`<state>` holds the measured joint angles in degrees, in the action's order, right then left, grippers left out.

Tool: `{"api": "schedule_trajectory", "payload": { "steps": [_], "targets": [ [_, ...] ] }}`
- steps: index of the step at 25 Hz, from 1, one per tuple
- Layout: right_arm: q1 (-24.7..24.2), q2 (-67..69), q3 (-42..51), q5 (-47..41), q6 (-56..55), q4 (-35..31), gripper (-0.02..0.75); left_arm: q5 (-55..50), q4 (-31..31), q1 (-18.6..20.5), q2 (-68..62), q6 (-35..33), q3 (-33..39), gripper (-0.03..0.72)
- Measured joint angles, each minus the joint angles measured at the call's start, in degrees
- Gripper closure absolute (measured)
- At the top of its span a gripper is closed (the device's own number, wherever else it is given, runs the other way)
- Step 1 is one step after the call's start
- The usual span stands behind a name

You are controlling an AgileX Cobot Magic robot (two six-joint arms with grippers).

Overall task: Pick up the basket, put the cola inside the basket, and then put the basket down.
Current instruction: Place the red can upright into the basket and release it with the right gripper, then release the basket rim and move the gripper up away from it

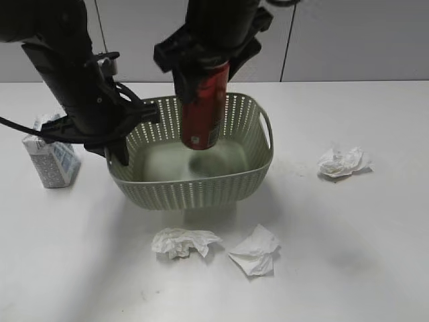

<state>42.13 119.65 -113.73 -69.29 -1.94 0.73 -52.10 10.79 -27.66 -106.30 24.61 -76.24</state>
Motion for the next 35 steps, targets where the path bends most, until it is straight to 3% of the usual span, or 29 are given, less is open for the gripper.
{"api": "schedule_trajectory", "payload": {
  "steps": [7, 18, 22, 27, 32, 35],
  "targets": [
    [0.04, 3.95, -0.12, 0.09, 0.49, 4.57, 0.199, -1.46, -0.98, 0.18, -0.39, 0.04, -0.64, 0.688],
    [0.04, 4.02, -0.23, 0.16, 2.49, 0.17, 0.197, -1.82, -0.26, 1.32, -0.39, -0.15, -0.64, 0.688],
    [0.04, 4.02, -1.29, 0.11, 2.58, -0.36, 0.141, -2.31, -0.4, 1.32, -0.52, -0.15, -0.64, 0.688],
    [0.04, 3.92, -4.52, 0.15, 2.58, -2.55, 0.125, -2.68, -0.48, 1.32, -0.58, -0.34, -0.64, 0.688],
    [-0.94, 1.36, -7.32, 0.15, 2.58, -0.73, 0.125, -2.68, -0.2, 1.32, -0.58, -0.4, -0.64, 0.688],
    [-3.91, -0.78, -7.56, 0.15, 1.94, 0.41, 0.128, -2.44, -0.13, 1.32, -0.58, -0.73, -0.64, 0.688]
  ]
}}
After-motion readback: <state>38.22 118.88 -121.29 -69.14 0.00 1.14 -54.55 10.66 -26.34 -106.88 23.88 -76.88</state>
